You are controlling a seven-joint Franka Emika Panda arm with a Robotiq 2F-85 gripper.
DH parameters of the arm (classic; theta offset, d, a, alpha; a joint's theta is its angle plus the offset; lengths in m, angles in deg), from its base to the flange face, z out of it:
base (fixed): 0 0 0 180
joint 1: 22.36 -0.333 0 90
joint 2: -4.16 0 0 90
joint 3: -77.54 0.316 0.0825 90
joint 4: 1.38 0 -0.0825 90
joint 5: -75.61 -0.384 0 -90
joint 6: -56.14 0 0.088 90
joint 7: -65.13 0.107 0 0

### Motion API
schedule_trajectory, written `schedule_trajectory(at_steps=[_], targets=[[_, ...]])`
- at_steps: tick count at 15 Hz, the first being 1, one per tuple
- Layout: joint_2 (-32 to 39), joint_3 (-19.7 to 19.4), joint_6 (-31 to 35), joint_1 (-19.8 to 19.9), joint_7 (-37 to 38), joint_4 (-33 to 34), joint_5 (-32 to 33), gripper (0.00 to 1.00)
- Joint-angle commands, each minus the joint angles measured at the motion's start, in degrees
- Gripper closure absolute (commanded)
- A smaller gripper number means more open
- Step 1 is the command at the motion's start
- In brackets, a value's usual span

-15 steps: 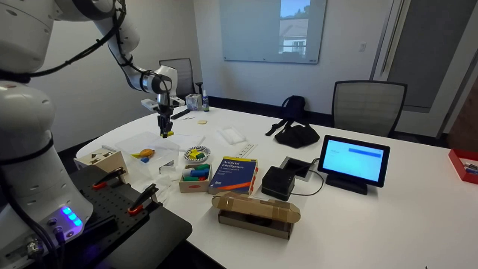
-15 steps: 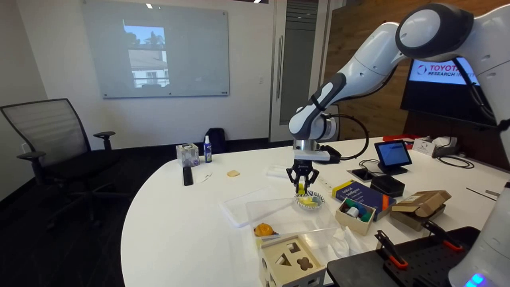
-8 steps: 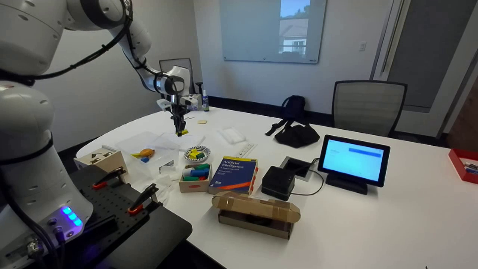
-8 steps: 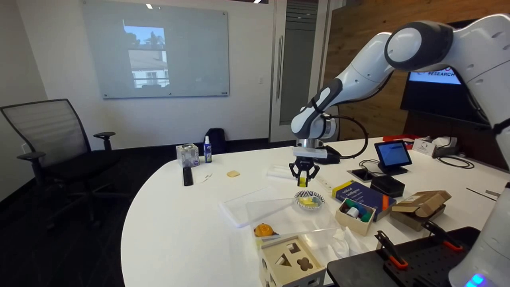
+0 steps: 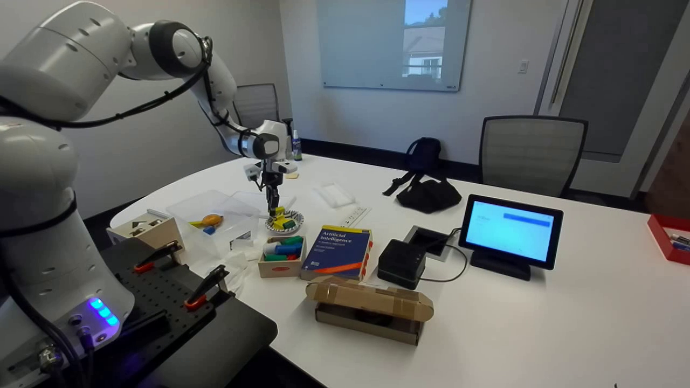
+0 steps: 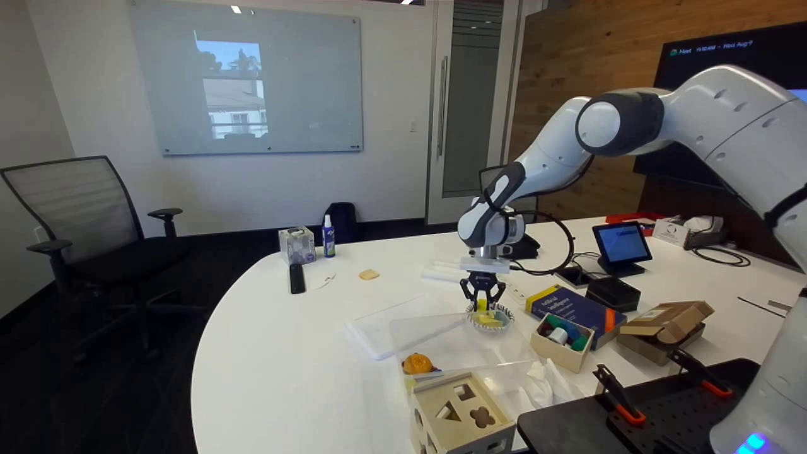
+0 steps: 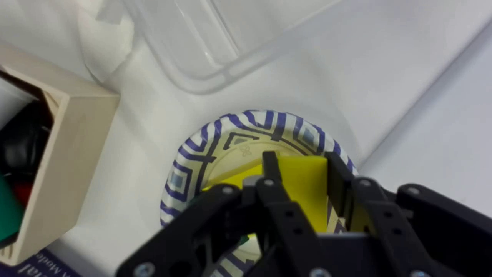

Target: Shift two objects from the storage bin to the paper plate

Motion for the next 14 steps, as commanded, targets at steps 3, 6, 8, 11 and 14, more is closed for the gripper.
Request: schedule_trajectory(at_steps=[3,6,8,11,14], targets=[[4.3,-1.3,0.0,-0.5,6.3,5.6,0.2,0.41],[3.2,-1.3,0.8,-0.8,7.8,5.0,0.5,0.20],[1.2,-1.2,1.7,-1.3,8.2,3.3,0.9,0.05],[-3.2,1.3,2.3,-1.5,5.1,-0.9,0.5,0.00],[-9.9,4.7,5.0,-2.3,2.1,-7.6,0.0,0.00]])
